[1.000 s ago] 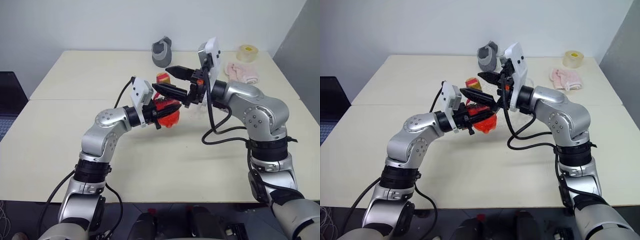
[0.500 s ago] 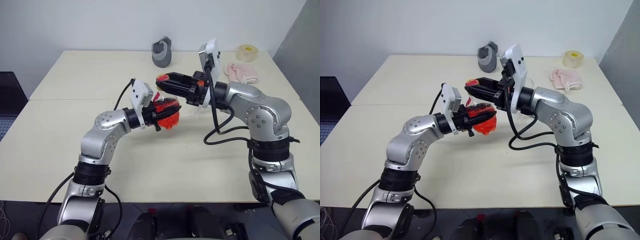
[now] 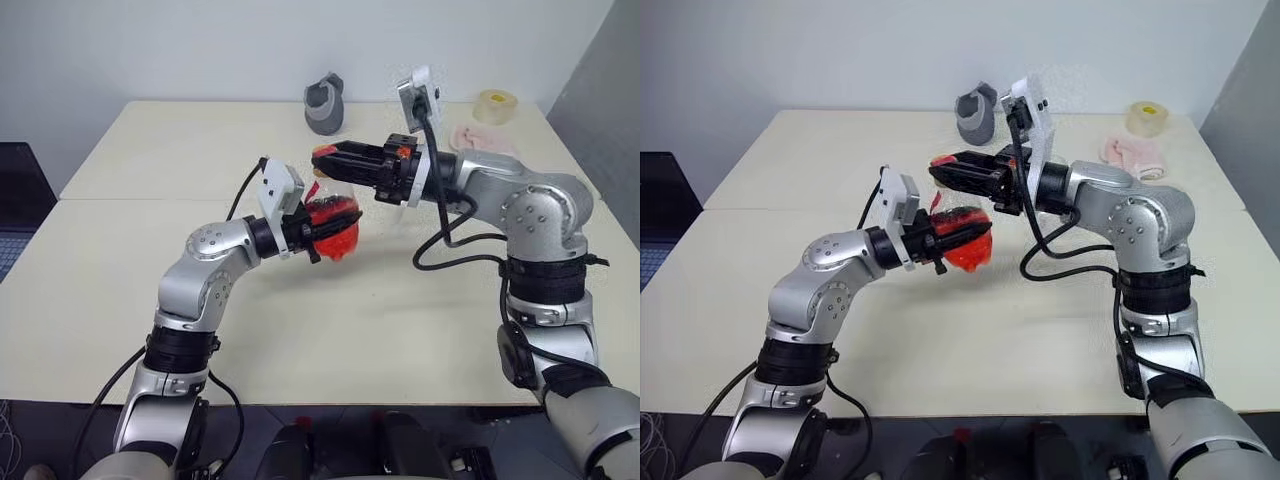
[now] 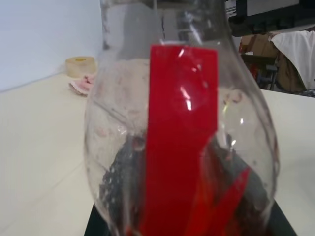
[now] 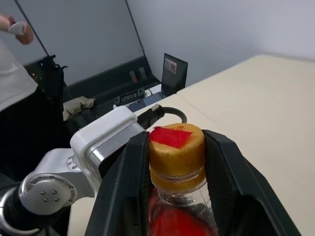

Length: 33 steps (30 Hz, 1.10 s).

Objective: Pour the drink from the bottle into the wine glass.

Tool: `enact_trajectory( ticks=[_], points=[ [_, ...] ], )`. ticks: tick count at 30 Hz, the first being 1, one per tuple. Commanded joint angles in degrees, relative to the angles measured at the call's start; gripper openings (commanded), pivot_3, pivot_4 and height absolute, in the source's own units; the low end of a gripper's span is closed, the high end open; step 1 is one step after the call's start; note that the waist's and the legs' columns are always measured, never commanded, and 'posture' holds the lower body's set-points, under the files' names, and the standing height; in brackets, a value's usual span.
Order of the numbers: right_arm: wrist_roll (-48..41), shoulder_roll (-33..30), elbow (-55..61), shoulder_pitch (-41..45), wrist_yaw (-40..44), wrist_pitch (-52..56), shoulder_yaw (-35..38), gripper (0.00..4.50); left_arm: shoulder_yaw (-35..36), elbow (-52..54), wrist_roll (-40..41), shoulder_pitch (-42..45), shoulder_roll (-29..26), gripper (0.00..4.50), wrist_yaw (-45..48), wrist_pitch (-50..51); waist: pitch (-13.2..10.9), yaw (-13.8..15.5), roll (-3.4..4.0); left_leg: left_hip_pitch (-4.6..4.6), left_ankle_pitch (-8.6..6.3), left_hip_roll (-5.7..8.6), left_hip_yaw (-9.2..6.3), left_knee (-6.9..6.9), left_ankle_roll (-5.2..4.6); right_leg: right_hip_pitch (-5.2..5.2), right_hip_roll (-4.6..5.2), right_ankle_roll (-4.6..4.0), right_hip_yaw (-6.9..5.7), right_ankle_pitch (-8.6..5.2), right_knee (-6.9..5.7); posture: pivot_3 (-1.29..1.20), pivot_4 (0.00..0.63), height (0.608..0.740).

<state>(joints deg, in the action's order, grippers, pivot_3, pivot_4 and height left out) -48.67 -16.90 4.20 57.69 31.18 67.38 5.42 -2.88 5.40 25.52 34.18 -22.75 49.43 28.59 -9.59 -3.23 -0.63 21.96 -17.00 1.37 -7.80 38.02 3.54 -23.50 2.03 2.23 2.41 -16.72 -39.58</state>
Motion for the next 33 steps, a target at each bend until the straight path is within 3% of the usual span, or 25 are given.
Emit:
enact_trajectory(
  ticks=[1, 10, 20, 33],
  points=[
    [-7.2, 1.3, 1.4, 2.6, -3.8, 4.3, 7.1, 1.24, 0.2, 3.0, 0.4, 0.2, -0.4, 1.24, 0.1, -1.0, 0.0, 0.0, 0.0, 0.0, 0.0, 0.02, 0.01, 0.0, 0.0, 0.0, 0.0, 0.0, 0.01, 0.0, 0.01, 0.0, 0.15, 0.74],
    [-11.1, 1.8, 2.9, 3.2, -8.4, 7.1, 9.6, 1.24, -0.2, 1.9, 0.3, 0.8, -0.1, 1.24, 0.3, -1.7, 0.0, -0.1, 0.0, -0.02, -0.03, 0.0, 0.07, -0.01, -0.06, 0.0, -0.02, 0.0, 0.0, 0.0, -0.04, 0.0, 0.15, 0.74],
    [5.9, -5.5, 12.0, -2.5, 4.1, -15.7, -4.6, 1.24, -0.3, 1.1, 0.3, 1.4, -0.3, 1.24, 0.4, -2.4, 0.0, -0.1, 0.0, -0.01, -0.04, 0.01, 0.13, 0.01, -0.08, 0.01, -0.19, 0.01, -0.02, 0.0, -0.02, 0.0, 0.15, 0.74],
    [13.5, -6.7, 10.5, -4.4, 7.6, -25.1, -8.1, 1.24, -0.5, 0.9, 0.3, 1.7, 0.0, 1.24, 0.1, -2.7, 0.0, 0.0, 0.0, -0.01, -0.01, -0.02, 0.05, 0.01, -0.03, 0.01, -0.2, 0.01, -0.01, 0.0, 0.0, 0.0, 0.15, 0.74]
  ],
)
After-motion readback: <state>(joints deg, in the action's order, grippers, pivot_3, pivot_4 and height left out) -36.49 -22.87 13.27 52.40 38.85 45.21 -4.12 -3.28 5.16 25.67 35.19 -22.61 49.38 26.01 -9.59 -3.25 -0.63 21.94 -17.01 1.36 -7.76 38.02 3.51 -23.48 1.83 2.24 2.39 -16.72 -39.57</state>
